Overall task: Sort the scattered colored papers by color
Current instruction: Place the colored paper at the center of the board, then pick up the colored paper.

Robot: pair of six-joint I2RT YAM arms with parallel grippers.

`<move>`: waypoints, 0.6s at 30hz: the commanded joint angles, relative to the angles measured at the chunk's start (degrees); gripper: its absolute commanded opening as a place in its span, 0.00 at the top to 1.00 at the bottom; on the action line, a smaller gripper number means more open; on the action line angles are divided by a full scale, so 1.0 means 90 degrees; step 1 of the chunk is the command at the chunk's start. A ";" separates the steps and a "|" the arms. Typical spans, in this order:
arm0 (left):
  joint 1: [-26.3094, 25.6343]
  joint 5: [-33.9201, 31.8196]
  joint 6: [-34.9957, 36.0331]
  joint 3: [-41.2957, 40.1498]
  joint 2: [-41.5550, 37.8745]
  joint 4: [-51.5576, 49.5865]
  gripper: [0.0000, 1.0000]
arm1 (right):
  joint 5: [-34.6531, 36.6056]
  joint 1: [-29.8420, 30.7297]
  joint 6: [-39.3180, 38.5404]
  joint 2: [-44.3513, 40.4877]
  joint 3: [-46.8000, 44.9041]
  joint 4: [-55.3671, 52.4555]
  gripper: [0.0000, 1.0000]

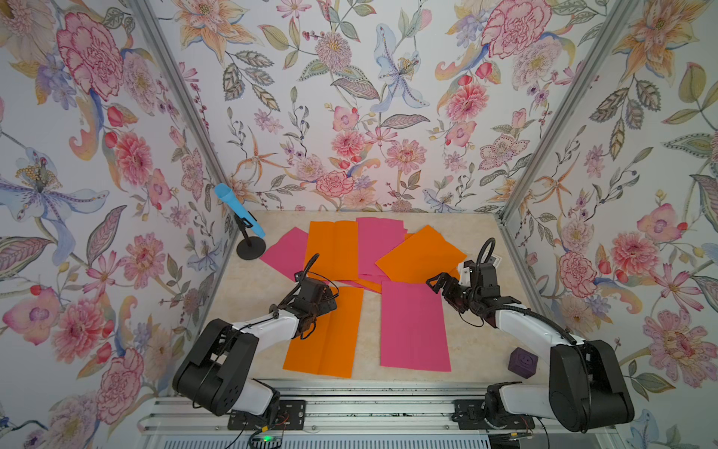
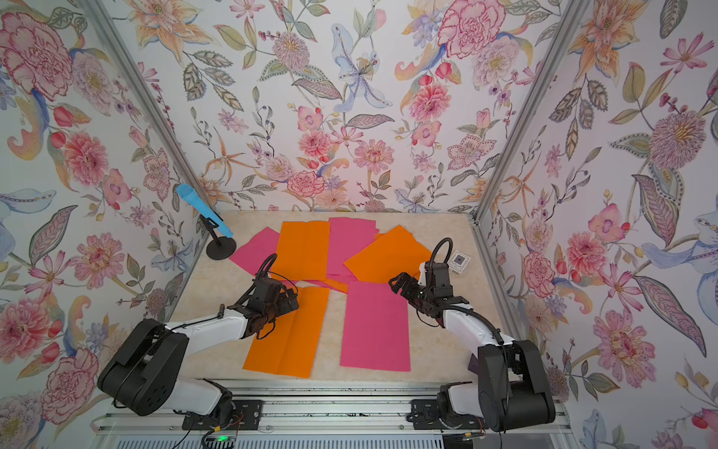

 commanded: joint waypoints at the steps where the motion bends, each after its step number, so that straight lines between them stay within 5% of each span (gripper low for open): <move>1: -0.0070 -0.0108 0.0196 0.0408 -0.0487 -0.0318 0.00 | -0.0373 -0.0395 -0.0133 0.0269 0.0236 0.0198 0.03; 6: -0.0136 -0.0009 0.0224 0.0511 -0.0808 -0.0335 0.00 | -0.0883 -0.0799 -0.0079 0.0947 0.0570 0.0495 0.06; 11: -0.0206 0.0646 0.0590 0.0339 -0.0722 0.0860 0.00 | -0.1424 -0.0941 0.0145 0.1658 0.0888 0.0984 0.12; 18: -0.0220 0.1488 0.1673 0.1750 0.0663 0.1662 0.00 | -0.1608 -0.1063 0.0319 0.2444 0.1145 0.1332 0.17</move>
